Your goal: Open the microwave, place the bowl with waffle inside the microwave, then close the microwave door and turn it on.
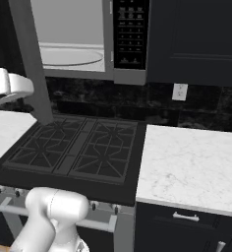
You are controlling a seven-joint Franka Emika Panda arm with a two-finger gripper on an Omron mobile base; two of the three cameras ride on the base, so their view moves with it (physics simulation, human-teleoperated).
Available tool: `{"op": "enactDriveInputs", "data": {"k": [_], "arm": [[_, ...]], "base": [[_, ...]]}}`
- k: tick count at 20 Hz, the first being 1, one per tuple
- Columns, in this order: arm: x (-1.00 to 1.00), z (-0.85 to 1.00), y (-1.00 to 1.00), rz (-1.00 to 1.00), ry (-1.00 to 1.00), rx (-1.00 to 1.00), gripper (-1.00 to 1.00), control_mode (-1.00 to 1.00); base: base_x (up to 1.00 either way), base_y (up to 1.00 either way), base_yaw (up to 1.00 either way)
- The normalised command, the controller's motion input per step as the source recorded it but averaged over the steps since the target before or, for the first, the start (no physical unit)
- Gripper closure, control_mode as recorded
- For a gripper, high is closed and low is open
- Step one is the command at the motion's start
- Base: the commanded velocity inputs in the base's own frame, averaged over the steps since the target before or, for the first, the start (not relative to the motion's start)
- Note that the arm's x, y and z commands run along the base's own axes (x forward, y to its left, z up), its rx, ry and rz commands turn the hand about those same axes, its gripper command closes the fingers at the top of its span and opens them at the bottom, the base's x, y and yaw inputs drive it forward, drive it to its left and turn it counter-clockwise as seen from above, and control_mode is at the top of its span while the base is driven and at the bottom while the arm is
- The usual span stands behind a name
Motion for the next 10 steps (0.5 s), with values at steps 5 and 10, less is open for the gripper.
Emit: {"op": "enactDriveInputs", "data": {"k": [5, 10], "arm": [[-0.93, 0.00, 0.42, 0.00, -0.09, 0.00, 1.00, -1.00], [-1.00, 0.04, -0.22, 0.00, -0.14, 0.07, -1.00, -1.00]], "base": [[0.00, 0.00, 0.00], [0.00, 0.00, 0.00]]}}
